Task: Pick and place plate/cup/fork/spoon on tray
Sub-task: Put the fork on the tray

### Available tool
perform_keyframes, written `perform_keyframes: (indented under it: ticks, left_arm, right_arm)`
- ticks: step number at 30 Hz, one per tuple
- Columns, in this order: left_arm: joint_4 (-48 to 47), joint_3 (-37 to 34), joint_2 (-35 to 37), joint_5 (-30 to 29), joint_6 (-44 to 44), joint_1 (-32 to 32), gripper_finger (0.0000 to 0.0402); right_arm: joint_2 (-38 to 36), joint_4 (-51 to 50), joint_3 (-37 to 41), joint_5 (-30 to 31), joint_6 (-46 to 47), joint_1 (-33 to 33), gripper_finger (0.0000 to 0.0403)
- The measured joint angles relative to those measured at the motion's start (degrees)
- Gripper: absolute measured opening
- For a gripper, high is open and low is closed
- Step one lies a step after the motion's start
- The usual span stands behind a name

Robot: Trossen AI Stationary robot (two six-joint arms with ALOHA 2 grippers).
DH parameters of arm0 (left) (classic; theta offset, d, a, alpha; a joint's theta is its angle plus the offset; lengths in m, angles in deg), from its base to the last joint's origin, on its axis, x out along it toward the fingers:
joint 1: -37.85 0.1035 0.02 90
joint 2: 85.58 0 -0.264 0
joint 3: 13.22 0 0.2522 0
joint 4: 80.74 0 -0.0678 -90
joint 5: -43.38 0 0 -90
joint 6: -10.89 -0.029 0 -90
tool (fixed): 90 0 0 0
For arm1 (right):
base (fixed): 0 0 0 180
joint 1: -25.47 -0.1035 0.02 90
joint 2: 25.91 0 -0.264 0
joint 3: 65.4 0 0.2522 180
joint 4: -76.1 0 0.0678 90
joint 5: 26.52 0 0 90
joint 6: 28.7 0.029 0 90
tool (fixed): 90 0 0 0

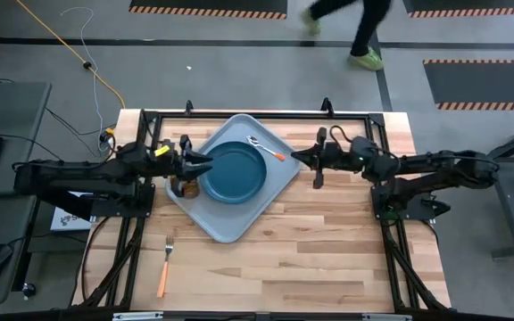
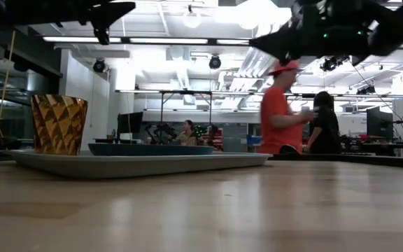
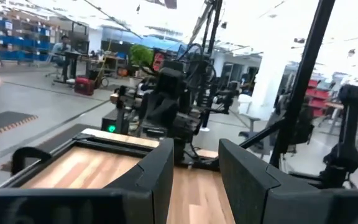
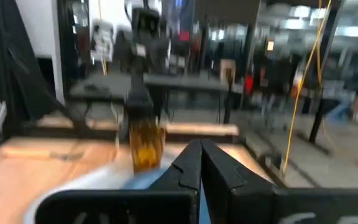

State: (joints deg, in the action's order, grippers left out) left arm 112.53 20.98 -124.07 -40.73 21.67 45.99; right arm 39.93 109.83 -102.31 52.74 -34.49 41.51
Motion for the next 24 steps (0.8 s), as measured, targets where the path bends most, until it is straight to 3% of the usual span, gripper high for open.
perform_keyframes:
  ticks: [7, 15, 24]
  left_arm:
    - [-6.76, 0.00, 3.15, -1.97, -2.55, 0.02, 0.0117]
    - [-4.88, -0.02, 1.74, -3.44, -3.99, 0.02, 0.0117]
    - [-4.72, -0.02, 1.16, -4.26, -3.24, 0.02, 0.0117]
  right_arm:
    - [0.04, 4.53, 1.07, 0.04, -0.02, -2.34, 0.0000]
    - [0.04, 4.68, -1.61, 1.30, 6.97, -2.79, 0.0000]
    - [0.04, 3.99, -3.13, 5.38, 5.47, -2.98, 0.0000]
